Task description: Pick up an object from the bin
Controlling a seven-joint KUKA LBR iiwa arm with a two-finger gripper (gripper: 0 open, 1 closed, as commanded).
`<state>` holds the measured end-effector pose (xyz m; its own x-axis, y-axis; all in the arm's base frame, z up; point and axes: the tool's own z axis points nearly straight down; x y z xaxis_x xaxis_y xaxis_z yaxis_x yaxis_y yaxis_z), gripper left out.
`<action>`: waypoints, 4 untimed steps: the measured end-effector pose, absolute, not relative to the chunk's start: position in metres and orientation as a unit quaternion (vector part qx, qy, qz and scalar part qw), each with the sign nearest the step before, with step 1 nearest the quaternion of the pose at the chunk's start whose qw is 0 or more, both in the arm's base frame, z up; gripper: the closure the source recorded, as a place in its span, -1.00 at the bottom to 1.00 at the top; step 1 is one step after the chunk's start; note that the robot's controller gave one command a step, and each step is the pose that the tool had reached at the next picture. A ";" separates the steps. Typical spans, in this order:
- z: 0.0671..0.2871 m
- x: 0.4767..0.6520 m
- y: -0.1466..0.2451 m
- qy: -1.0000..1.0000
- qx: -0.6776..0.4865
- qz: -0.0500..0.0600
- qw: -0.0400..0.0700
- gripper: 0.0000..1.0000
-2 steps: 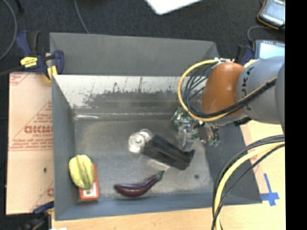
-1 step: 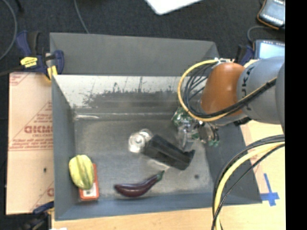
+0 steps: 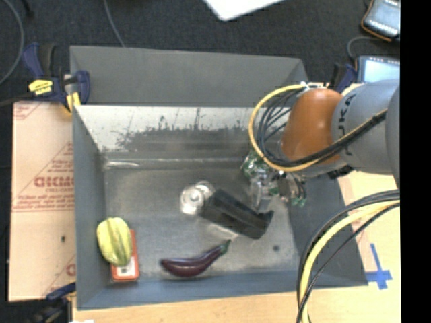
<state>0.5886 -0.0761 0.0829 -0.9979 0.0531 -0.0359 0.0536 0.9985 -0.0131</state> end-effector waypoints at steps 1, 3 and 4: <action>0.085 0.591 -0.048 0.995 0.090 -0.009 0.030 1.00; 0.076 0.600 0.036 0.996 0.083 -0.006 0.022 -1.00; 0.073 0.600 0.054 0.995 0.099 -0.005 0.023 -1.00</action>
Offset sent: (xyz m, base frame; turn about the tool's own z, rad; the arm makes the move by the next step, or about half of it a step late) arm 0.0095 0.1136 -0.0081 0.1174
